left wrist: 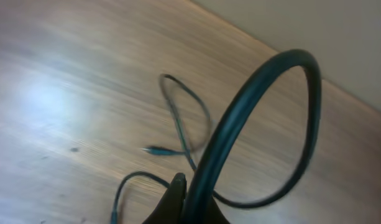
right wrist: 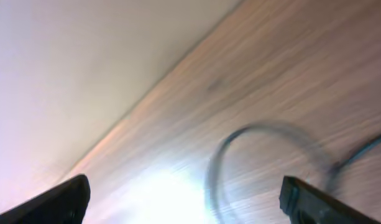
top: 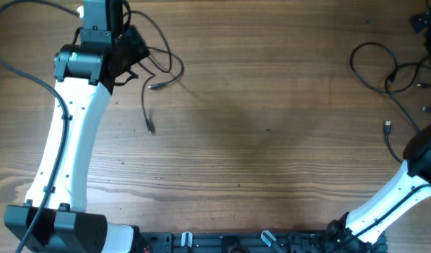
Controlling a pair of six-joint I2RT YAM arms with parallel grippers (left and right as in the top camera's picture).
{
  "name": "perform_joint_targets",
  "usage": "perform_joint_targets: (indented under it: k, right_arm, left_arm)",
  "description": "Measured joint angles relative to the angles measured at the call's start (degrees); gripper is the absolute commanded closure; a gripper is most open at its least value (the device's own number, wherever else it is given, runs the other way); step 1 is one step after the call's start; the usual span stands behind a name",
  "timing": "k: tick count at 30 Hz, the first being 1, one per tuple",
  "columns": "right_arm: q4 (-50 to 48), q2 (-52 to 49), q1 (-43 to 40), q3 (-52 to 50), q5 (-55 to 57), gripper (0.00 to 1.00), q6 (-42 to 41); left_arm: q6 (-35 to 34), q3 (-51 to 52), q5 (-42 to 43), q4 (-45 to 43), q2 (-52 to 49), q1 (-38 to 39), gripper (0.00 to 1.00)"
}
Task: Untangle cables
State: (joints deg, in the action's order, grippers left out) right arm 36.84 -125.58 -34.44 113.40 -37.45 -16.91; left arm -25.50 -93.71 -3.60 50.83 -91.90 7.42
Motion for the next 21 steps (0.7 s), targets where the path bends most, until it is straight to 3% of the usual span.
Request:
perform_joint_targets:
  k: [2, 6, 10, 15, 18, 19, 21]
  right_arm:
    - [8.24, 5.55, 1.44, 0.0, -11.06, 0.0, 6.29]
    - [18.36, 13.03, 10.43, 0.22, -18.93, 0.0, 15.8]
    - [19.56, 14.6, 24.85, 0.22, -24.37, 0.0, 25.31]
    - [16.13, 14.6, 39.52, 0.2, -22.21, 0.0, 30.82]
    - [12.5, 14.6, 45.88, 0.2, -17.81, 0.09, 31.54]
    - [10.91, 14.6, 48.61, 0.2, -14.91, 0.18, 31.58]
    - [8.76, 14.6, 52.92, 0.2, -10.05, 0.52, 31.06]
  left_arm:
    - [5.51, 0.04, 11.76, -3.78, 0.0, 0.66, 0.96]
    - [7.82, 0.24, 28.11, -10.08, 0.52, 0.83, 0.96]
    - [4.5, 0.22, 35.89, -13.46, 2.38, 0.85, 0.96]
    - [0.96, 0.22, 41.13, -13.6, 2.97, 0.83, 0.96]
    - [-0.81, 0.22, 43.47, -13.55, 2.99, 0.85, 0.96]
    - [-1.22, 0.22, 44.68, -13.57, 2.99, 0.85, 0.96]
    - [-2.1, 0.22, 46.66, -13.57, 2.99, 0.85, 0.96]
